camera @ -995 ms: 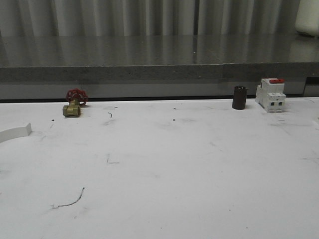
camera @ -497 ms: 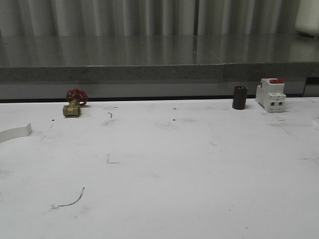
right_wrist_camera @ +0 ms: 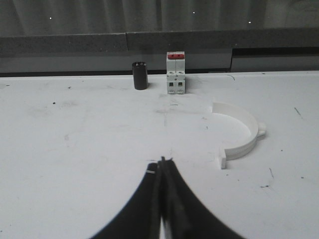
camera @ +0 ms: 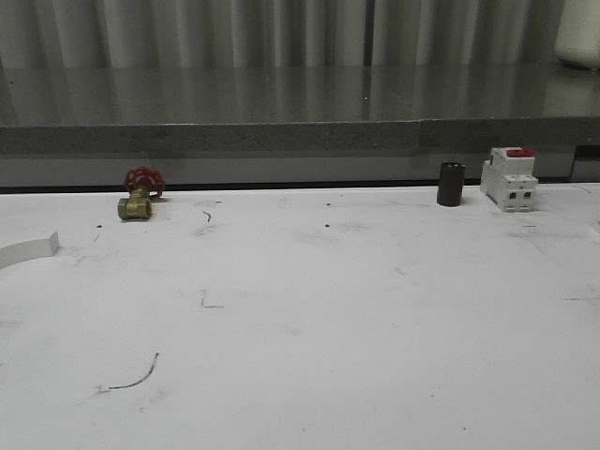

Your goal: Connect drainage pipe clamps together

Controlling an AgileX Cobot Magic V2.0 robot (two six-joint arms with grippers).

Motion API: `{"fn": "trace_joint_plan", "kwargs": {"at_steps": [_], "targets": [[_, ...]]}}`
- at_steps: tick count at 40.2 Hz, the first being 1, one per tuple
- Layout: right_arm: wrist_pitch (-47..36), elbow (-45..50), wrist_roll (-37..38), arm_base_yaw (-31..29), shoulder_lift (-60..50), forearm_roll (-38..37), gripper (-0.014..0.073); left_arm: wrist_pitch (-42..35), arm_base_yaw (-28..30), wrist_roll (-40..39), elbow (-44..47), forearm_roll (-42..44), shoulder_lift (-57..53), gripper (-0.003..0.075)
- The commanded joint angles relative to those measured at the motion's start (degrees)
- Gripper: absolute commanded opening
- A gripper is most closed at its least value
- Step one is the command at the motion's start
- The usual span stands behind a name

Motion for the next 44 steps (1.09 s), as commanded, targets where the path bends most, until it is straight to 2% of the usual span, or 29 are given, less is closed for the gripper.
{"fn": "trace_joint_plan", "kwargs": {"at_steps": [1,5,8,13,16,20,26,29,32,35,36,40,42,44], "targets": [[-7.3,-0.7,-0.5,-0.4,-1.0,0.0,-0.0120,-10.1,0.1,-0.1,0.0,-0.8,-1.2,-0.0020],[-7.4,-3.6,-0.5,-0.4,-1.0,0.0,-0.0120,-18.6,0.1,-0.1,-1.3,-2.5,-1.2,-0.0020],[-6.3,-7.3,-0.5,-0.4,-1.0,0.0,-0.0120,-19.8,0.1,-0.1,-3.9,-2.5,-1.2,-0.0020],[0.7,-16.4,-0.5,-0.4,1.1,0.0,-0.0120,-10.8,0.1,-0.1,-12.8,-2.2,1.1,-0.0020],[4.2,-22.0,-0.5,-0.4,4.7,0.1,-0.0120,-2.8,0.1,-0.1,-18.1,-1.3,4.7,-0.0020],[6.3,-27.2,-0.5,-0.4,11.3,0.2,-0.0120,3.1,0.1,-0.1,-23.5,-0.5,11.6,-0.0020],[6.1,-29.9,-0.5,-0.4,18.6,0.2,-0.0120,3.3,0.1,-0.1,-26.4,-0.3,19.3,-0.0020],[6.1,-29.9,-0.5,-0.4,19.3,0.2,-0.0119,2.6,0.1,-0.1,-26.4,-0.3,19.9,-0.0020],[6.1,-29.9,-0.5,-0.4,19.3,0.2,-0.0083,2.6,0.1,-0.1,-26.4,-0.3,19.9,-0.0005],[6.1,-29.9,-0.5,-0.4,19.3,0.2,0.0027,3.5,0.1,-0.1,-26.4,-0.5,19.9,0.0097],[6.1,-29.9,-0.5,-0.4,19.3,0.2,0.0087,3.6,0.1,-0.1,-26.4,-0.6,19.9,0.0137],[6.1,-29.9,-0.5,-0.4,19.3,0.2,0.0377,3.8,0.1,-0.1,-26.4,-1.8,19.9,0.0372],[6.1,-29.9,-0.5,-0.4,19.3,0.2,0.0500,3.8,0.1,-0.1,-26.4,-2.0,19.9,0.0501],[6.1,-29.9,-0.5,-0.4,19.3,0.2,0.0594,3.9,0.1,-0.1,-26.4,-2.0,19.9,0.0584]]}}
